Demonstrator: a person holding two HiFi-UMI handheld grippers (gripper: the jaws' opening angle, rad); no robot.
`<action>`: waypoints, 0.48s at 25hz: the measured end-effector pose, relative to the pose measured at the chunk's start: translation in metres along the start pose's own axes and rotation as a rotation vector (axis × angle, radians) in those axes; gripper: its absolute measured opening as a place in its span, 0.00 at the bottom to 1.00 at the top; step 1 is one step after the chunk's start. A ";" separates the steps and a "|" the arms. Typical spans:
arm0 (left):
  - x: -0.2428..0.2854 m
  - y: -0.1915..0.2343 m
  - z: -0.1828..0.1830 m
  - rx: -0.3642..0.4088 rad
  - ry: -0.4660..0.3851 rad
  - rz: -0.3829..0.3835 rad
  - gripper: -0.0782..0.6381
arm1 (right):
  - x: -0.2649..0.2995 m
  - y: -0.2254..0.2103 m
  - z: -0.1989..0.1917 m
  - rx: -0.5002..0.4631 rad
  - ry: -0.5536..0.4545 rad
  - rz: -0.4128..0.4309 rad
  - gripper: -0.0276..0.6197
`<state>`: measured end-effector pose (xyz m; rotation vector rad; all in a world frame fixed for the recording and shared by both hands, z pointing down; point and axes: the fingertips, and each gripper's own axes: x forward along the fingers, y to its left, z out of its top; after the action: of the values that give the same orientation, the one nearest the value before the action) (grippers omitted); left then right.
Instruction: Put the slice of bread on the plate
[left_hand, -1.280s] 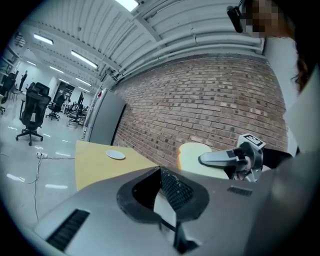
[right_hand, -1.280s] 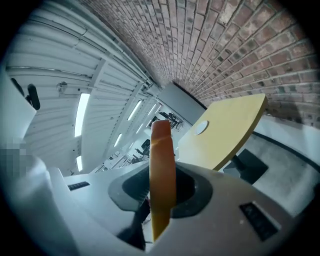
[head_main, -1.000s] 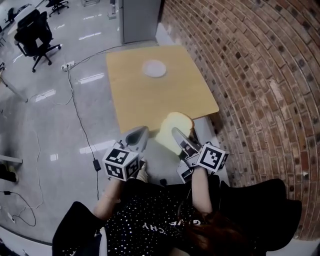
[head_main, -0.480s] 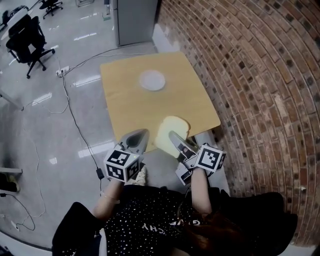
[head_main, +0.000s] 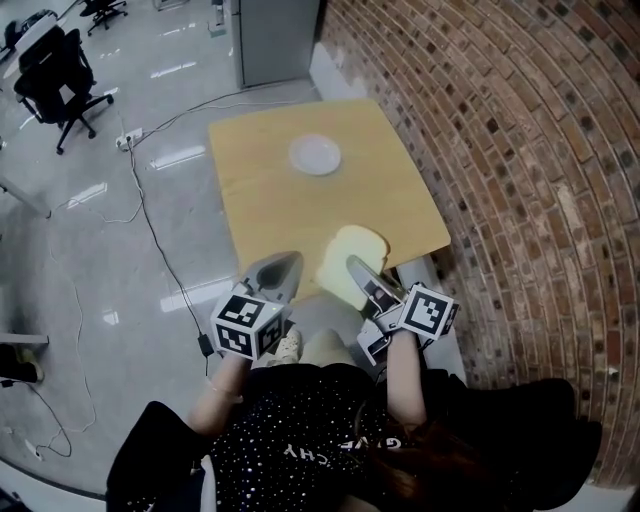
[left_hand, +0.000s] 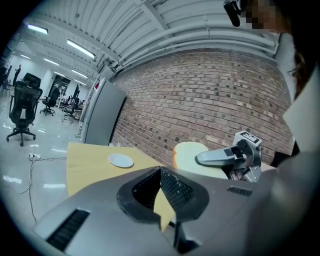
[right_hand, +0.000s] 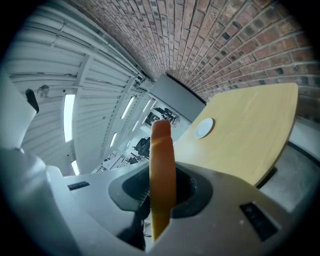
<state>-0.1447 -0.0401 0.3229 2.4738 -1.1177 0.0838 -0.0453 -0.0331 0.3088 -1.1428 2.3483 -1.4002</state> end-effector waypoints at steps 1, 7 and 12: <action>-0.003 -0.001 -0.001 0.000 -0.002 -0.001 0.12 | -0.001 0.001 -0.002 -0.001 -0.003 0.003 0.19; -0.006 -0.004 -0.011 -0.002 0.021 -0.004 0.12 | -0.002 0.009 -0.004 0.012 -0.019 0.036 0.19; 0.000 0.006 -0.006 -0.018 0.018 0.009 0.12 | 0.005 0.000 0.004 0.012 -0.004 0.000 0.19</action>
<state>-0.1482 -0.0414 0.3308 2.4482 -1.1172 0.0981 -0.0468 -0.0390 0.3078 -1.1415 2.3341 -1.4093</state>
